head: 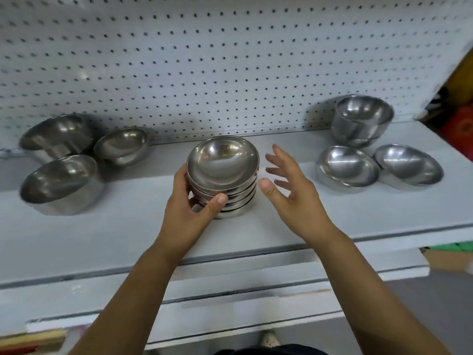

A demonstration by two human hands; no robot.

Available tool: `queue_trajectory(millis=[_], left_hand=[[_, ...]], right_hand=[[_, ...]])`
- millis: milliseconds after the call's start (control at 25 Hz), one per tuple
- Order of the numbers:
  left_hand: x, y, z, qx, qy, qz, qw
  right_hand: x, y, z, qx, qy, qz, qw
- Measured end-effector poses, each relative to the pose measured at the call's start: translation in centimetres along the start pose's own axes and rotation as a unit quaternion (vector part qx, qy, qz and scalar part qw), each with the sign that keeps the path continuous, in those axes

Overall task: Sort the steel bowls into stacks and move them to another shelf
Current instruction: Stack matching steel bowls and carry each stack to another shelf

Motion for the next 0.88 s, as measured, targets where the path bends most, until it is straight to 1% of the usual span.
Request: queue_trajectory(millis=[120, 160, 280, 400, 480, 560, 640, 720, 800, 880], left_hand=[[0.0, 0.8, 1.5, 0.035, -0.032, -0.003, 0.999], [0.0, 0.9, 1.8, 0.039, -0.038, 0.000, 0.999], [-0.2, 1.2, 2.3, 0.051, -0.052, 0.014, 0.997], [-0.1, 1.4, 2.3, 0.066, -0.068, 0.029, 0.995], [0.0, 1.5, 2.2, 0.074, -0.075, 0.033, 0.994], [0.1, 1.5, 2.1, 0.078, -0.078, 0.035, 0.993], [0.1, 1.6, 1.9, 0.074, -0.080, 0.032, 0.994], [0.1, 1.7, 1.7, 0.066, -0.087, 0.028, 0.994], [0.1, 1.8, 1.6, 0.066, -0.099, 0.023, 0.993], [0.0, 1.7, 1.6, 0.069, -0.112, 0.023, 0.991]], right_hand=[[-1.2, -2.0, -2.7, -0.115, -0.041, 0.033, 0.992], [-1.6, -2.6, -3.5, -0.142, -0.061, 0.053, 0.987], [-3.3, -3.7, -5.7, -0.173, -0.159, 0.119, 0.965], [-4.5, -3.6, -7.4, -0.196, -0.264, 0.159, 0.931], [-5.2, -3.1, -8.2, -0.205, -0.297, 0.210, 0.909], [-5.8, -2.9, -8.7, -0.222, -0.298, 0.248, 0.895], [-6.0, -2.7, -8.8, -0.248, -0.291, 0.255, 0.888], [-5.6, -2.8, -8.8, -0.271, -0.290, 0.240, 0.886], [-4.6, -3.2, -8.5, -0.286, -0.278, 0.203, 0.894], [-2.8, -3.6, -7.9, -0.301, -0.257, 0.147, 0.907]])
Point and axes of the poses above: each hand's wrist, its own y-axis towards the middle knuckle, its own z-axis out of the palm, x = y × z, the point moved 4 cm from there along y, towards the middle knuckle, and after that the axes turned 2 degrees about -z, right-handed, at the moved point
